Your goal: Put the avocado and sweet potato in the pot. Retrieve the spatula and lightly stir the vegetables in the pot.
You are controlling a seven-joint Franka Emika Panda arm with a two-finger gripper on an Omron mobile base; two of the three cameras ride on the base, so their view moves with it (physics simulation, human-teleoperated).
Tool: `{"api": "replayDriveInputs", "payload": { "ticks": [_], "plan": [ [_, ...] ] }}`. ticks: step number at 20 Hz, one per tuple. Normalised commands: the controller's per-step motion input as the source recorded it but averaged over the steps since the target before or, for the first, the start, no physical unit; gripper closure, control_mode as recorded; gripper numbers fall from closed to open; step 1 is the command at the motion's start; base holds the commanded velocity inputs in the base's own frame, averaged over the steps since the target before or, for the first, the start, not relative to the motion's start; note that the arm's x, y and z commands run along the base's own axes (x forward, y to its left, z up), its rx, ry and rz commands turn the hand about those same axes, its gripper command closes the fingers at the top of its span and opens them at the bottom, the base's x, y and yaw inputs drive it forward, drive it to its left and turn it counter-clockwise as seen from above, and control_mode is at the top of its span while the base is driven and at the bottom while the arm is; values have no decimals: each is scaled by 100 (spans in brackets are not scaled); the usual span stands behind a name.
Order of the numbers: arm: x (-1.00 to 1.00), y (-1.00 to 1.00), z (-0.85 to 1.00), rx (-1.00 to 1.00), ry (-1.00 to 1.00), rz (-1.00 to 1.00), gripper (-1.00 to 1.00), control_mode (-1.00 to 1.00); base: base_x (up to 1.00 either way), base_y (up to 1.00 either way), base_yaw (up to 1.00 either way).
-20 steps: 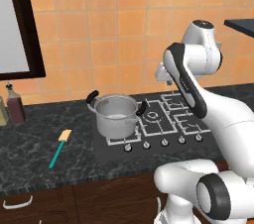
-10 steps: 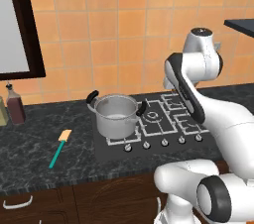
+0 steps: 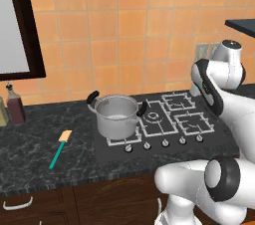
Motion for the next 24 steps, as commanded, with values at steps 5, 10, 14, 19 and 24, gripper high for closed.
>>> {"api": "replayDriveInputs", "payload": {
  "ticks": [5,10,14,19,24],
  "plan": [
    [34,-100,-63,0,1,4,-100,-100,0,0,0],
    [40,-95,-95,0,5,-15,-100,-100,0,0,0],
    [36,-93,-63,0,0,-33,-100,-100,0,0,0],
    [39,-76,-40,-3,3,-22,-100,-100,0,0,0],
    [24,-96,-26,2,14,-15,-100,-100,0,0,0]
  ]
}}
